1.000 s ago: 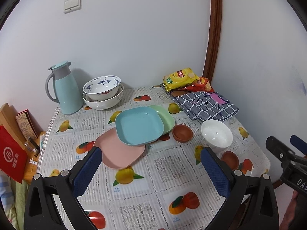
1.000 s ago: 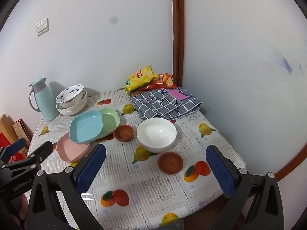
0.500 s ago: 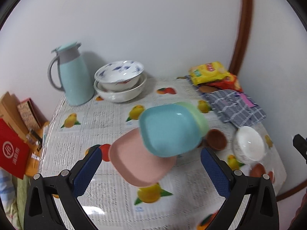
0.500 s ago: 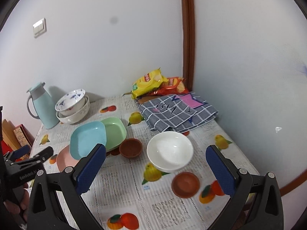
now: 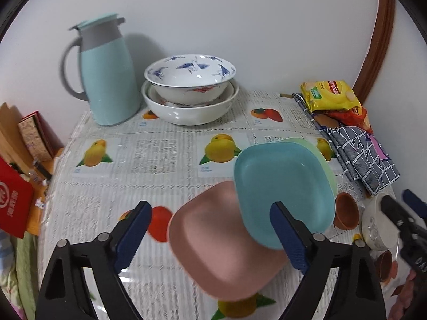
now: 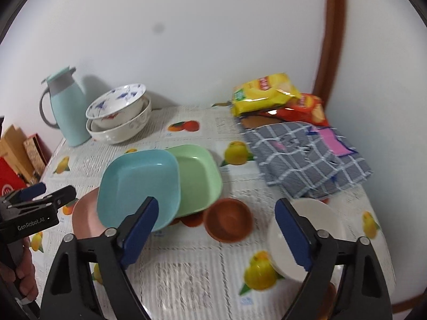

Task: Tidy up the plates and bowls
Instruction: 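Move both grippers forward to the rim of the blue plate, then close both grippers on the blue plate rim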

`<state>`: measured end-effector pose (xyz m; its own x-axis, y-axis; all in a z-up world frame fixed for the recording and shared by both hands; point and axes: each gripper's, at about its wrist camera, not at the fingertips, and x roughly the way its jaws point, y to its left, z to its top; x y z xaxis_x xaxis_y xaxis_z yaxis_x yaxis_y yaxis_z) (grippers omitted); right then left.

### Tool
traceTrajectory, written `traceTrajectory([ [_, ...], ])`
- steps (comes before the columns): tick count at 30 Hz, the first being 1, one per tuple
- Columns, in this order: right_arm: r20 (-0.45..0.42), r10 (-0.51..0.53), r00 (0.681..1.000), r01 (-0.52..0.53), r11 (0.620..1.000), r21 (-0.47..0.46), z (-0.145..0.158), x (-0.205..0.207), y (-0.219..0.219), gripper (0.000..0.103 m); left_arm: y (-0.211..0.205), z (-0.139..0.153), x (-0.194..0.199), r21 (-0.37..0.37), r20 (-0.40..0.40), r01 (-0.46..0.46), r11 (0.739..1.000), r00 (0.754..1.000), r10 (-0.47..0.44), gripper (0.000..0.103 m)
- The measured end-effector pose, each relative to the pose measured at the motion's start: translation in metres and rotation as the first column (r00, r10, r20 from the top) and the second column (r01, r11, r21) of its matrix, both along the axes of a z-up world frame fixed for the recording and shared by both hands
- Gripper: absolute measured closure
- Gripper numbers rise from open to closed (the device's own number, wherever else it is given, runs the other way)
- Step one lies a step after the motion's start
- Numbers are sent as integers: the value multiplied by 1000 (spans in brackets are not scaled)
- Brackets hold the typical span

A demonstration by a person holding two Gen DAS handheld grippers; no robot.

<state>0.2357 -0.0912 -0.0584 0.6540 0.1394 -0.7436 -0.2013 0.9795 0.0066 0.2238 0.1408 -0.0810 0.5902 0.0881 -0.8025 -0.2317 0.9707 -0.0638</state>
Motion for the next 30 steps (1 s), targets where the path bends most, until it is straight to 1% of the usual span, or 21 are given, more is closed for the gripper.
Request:
traceTrajectory([
  [1, -9, 8, 1000, -8, 1000, 0, -5, 5, 3, 23, -1, -4, 6, -6, -9, 6, 1000, 1000, -7, 16],
  [3, -40, 14, 999, -13, 1000, 20, -16, 14, 8, 29, -1, -10, 18, -11, -17, 13, 1000, 1000, -13, 17],
  [6, -68, 40, 997, -37, 999, 39, -30, 23, 15, 34, -2, -20, 36, -26, -36, 15, 1000, 999, -16, 17],
  [8, -76, 42, 996, -39, 999, 38, -37, 27, 18, 34, -4, -26, 47, -25, -47, 25, 999, 999, -26, 20],
  [10, -91, 48, 995, -43, 998, 50, -43, 31, 19, 35, -7, -31, 57, -23, -57, 35, 999, 998, -36, 20],
  [11, -97, 53, 994, -47, 997, 59, -45, 32, 20, 35, -9, -33, 63, -25, -58, 46, 999, 997, -47, 22],
  [15, -111, 84, 990, -77, 995, 61, -57, 34, 27, 35, -13, -39, 75, -25, -51, 64, 998, 997, -65, 24],
  [16, -116, 91, 989, -85, 995, 57, -60, 34, 30, 36, -14, -42, 77, -27, -52, 69, 997, 996, -70, 27],
  [17, -123, 100, 987, -94, 994, 54, -63, 35, 33, 38, -15, -44, 80, -31, -56, 75, 997, 995, -77, 33],
  [18, -129, 104, 986, -98, 994, 50, -65, 36, 36, 40, -16, -46, 82, -36, -61, 81, 996, 995, -83, 35],
  [19, -139, 105, 985, -100, 994, 43, -69, 37, 39, 46, -16, -48, 83, -44, -63, 84, 996, 994, -86, 40],
  [20, -152, 102, 983, -98, 995, 36, -73, 39, 41, 48, -15, -49, 83, -52, -64, 88, 995, 994, -91, 48],
  [22, -172, 93, 981, -89, 996, 31, -78, 41, 42, 53, -14, -52, 84, -76, -65, 91, 993, 993, -96, 54],
  [23, -175, 90, 980, -86, 996, 30, -80, 42, 43, 56, -14, -53, 84, -84, -65, 90, 992, 993, -96, 61],
  [24, -175, 92, 980, -88, 996, 30, -82, 43, 44, 62, -13, -54, 83, -92, -66, 93, 991, 993, -99, 65],
  [25, -176, 94, 980, -90, 996, 29, -83, 43, 45, 67, -13, -55, 83, -103, -68, 98, 990, 992, -105, 72],
  [26, -179, 96, 979, -92, 995, 30, -85, 43, 46, 70, -14, -56, 82, -117, -67, 106, 987, 991, -114, 78],
  [27, -182, 99, 978, -94, 995, 37, -86, 44, 46, 76, -14, -56, 81, -124, -65, 111, 986, 991, -120, 82],
  [28, -186, 101, 977, -94, 994, 46, -87, 45, 47, 84, -13, -56, 80, -130, -65, 114, 985, 990, -123, 87],
  [30, -196, 80, 977, -73, 996, 43, -89, 45, 46, 88, -11, -56, 75, -138, -60, 111, 984, 991, -120, 91],
])
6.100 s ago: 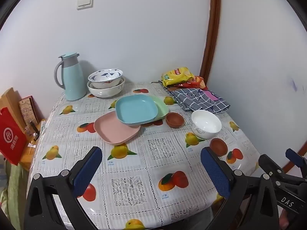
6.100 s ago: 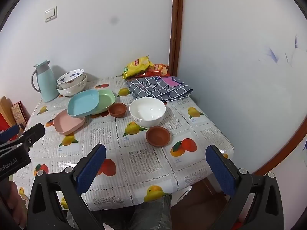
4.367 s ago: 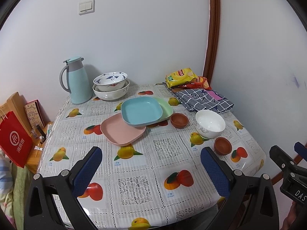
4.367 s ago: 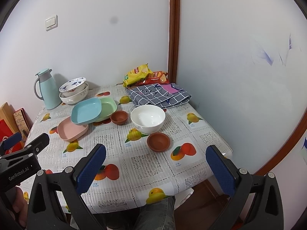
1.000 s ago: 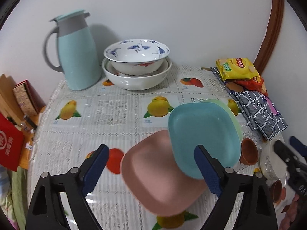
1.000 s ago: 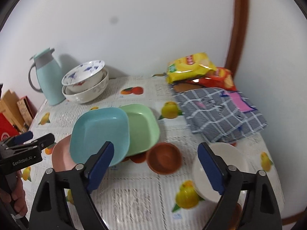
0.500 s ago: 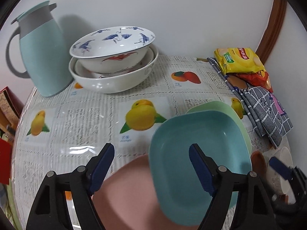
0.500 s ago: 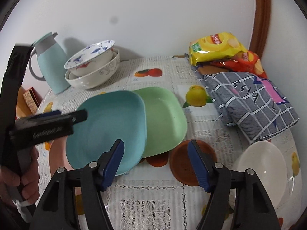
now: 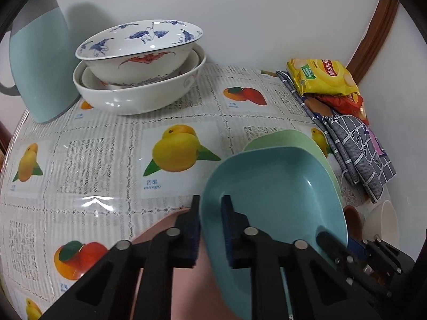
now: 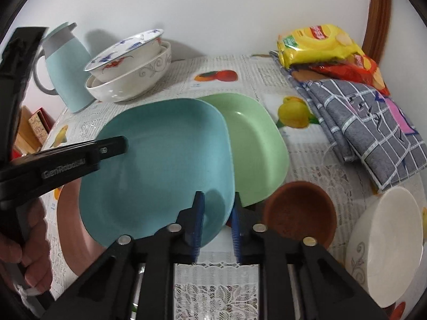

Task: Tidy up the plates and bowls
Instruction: 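Close both grippers on the blue plate rim, then lift the blue plate with both grippers and lower it onto the pink plate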

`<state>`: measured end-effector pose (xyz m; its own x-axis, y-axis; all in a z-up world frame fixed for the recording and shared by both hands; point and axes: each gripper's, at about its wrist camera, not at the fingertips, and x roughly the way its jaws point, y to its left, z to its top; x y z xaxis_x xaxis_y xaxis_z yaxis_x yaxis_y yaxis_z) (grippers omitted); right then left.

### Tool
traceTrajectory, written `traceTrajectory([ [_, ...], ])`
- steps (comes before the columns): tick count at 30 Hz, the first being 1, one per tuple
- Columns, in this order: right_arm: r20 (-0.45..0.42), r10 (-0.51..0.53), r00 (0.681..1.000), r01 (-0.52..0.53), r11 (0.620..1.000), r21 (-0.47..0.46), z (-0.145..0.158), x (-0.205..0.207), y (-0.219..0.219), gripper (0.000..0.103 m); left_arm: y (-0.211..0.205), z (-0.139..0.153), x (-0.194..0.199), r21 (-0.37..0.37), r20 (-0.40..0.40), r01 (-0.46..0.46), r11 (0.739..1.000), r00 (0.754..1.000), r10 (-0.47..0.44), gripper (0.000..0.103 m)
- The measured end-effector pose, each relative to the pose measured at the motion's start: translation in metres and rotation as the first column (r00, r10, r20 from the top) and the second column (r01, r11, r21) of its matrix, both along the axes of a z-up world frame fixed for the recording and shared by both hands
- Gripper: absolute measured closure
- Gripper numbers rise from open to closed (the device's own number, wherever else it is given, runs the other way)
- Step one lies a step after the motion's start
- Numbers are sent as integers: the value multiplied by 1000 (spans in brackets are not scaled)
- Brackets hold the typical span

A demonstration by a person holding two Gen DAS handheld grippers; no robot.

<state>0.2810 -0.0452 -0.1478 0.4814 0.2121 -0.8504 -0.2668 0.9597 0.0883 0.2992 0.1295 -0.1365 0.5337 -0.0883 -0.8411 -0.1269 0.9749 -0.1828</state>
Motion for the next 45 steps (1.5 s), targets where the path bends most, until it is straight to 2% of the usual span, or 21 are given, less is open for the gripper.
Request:
traceTrajectory([
  [5, 1, -28, 1000, 28, 999, 30, 3, -5, -5, 91, 4, 7, -12, -14, 12, -4, 1000, 1000, 4, 93],
  [23, 68, -12, 998, 7, 998, 65, 50, -55, 10, 92, 21, 43, -76, -16, 56, -54, 998, 997, 55, 93],
  [35, 38, 48, 998, -49, 998, 32, 41, -78, 28, 92, 43, 19, -114, -60, 10, -124, 990, 992, 125, 93],
  [45, -3, 83, 997, -83, 996, 23, 20, -78, 49, 92, 56, 1, -118, -48, -25, -158, 986, 987, 157, 93],
])
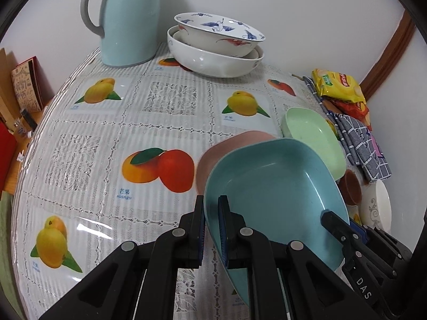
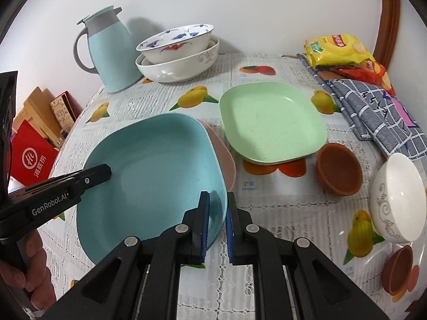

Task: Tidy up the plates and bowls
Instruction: 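Lift the blue plate with both grippers and lower it onto the pink plate, then open both grippers to release the blue plate on the pink plate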

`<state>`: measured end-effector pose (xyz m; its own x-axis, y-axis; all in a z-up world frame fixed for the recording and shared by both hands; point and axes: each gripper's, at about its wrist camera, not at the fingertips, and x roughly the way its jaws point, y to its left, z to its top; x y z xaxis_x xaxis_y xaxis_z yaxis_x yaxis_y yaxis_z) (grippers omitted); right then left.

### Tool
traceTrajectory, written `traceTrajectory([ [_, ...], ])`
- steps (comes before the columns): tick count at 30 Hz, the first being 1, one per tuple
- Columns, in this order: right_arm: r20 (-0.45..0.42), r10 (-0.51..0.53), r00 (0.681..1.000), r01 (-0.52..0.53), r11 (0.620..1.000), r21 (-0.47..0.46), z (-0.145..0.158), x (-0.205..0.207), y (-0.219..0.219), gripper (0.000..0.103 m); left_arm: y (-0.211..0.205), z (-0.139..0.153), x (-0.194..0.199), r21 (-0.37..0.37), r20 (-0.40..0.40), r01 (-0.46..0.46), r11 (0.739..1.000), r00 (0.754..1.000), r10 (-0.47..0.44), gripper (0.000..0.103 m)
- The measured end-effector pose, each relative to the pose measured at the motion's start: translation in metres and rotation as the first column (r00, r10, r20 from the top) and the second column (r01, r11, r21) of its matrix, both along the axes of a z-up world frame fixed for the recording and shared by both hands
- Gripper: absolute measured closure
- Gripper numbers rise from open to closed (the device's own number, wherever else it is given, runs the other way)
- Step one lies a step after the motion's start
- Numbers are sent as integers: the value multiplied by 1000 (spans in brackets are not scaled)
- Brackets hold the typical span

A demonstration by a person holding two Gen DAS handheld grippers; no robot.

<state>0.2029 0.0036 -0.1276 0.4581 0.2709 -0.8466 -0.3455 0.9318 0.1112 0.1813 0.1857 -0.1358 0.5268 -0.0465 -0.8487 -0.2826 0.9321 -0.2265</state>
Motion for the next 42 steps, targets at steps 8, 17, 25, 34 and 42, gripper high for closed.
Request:
traceTrajectory([
  [8, 21, 28, 999, -27, 999, -38, -3, 21, 9, 92, 2, -6, 15, 8, -24, -13, 1000, 1000, 14, 93],
  [17, -28, 64, 998, -65, 998, -5, -22, 44, 13, 92, 4, -10, 24, 61, -15, -26, 998, 1000, 27, 92],
  [25, -33, 93, 995, -94, 995, -18, -28, 54, 18, 89, 2, -13, 24, 48, -17, -13, 999, 1000, 14, 90],
  [34, -37, 102, 994, -101, 994, 33, -23, 53, 14, 69, 1, -12, 19, 56, -34, -22, 998, 999, 24, 67],
  [42, 19, 131, 991, -132, 990, 42, -13, 45, 20, 40, -4, -5, 11, 66, -25, -16, 998, 1000, 18, 60],
])
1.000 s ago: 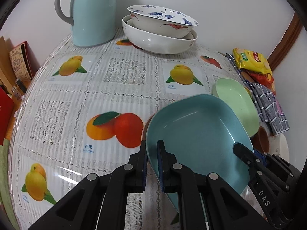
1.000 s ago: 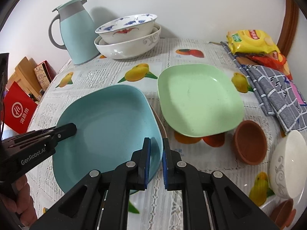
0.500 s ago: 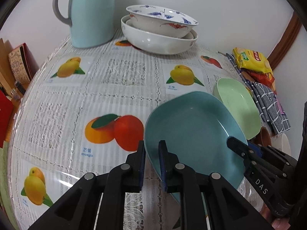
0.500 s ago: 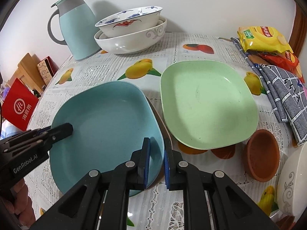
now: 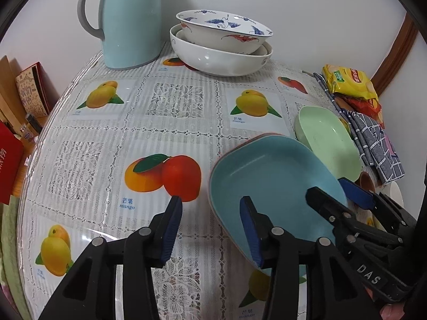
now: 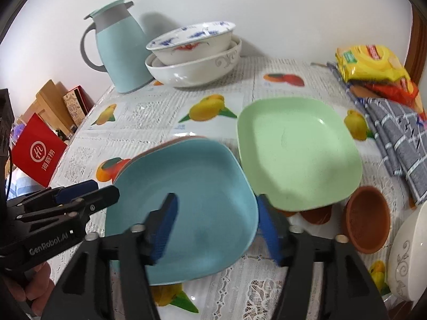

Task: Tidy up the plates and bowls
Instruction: 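Open both grippers to release the blue plate on the pink plate, then move both grippers to the rim of the green plate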

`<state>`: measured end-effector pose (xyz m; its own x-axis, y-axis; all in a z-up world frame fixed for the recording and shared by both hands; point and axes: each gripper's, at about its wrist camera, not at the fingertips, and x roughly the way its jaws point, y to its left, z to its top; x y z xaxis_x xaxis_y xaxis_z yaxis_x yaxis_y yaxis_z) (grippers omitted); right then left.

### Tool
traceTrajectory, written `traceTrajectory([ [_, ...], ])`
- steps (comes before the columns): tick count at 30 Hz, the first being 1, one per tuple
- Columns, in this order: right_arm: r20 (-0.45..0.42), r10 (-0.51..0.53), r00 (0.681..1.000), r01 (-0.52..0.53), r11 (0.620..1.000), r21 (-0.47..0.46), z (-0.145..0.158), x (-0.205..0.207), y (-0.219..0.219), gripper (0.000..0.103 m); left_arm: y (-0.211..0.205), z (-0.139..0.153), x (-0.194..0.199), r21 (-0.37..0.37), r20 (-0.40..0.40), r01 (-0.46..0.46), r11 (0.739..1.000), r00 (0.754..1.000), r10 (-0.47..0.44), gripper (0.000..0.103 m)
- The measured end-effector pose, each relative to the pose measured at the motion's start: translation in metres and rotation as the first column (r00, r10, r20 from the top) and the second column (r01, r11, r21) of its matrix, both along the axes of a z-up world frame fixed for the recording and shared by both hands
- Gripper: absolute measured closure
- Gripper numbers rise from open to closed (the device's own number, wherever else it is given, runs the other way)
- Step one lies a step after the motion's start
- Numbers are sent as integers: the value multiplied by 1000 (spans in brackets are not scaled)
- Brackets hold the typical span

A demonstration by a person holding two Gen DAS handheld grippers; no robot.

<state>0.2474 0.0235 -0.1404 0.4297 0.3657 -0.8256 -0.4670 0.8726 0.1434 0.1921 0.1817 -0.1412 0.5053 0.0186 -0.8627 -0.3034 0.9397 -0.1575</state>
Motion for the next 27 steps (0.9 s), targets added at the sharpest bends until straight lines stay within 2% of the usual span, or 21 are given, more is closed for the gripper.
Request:
traceTrajectory([
  [4, 41, 9, 999, -7, 999, -41, 8, -5, 5, 40, -4, 7, -4, 10, 9, 9, 1000, 1000, -9, 60],
  [9, 58, -6, 998, 6, 1000, -2, 20, -9, -6, 40, -12, 18, -6, 35, 20, 26, 999, 999, -27, 59],
  [19, 108, -163, 981, 161, 987, 25, 50, -3, -75, 40, -36, 45, -3, 78, 81, 52, 996, 995, -58, 59],
  [23, 77, -195, 978, 195, 981, 0, 57, 3, -98, 40, -45, 50, 4, 94, 93, 51, 994, 994, -59, 59],
  [27, 92, -226, 970, 230, 972, -36, 60, 7, -112, 40, -51, 55, 14, 58, 96, 64, 996, 993, -70, 59],
])
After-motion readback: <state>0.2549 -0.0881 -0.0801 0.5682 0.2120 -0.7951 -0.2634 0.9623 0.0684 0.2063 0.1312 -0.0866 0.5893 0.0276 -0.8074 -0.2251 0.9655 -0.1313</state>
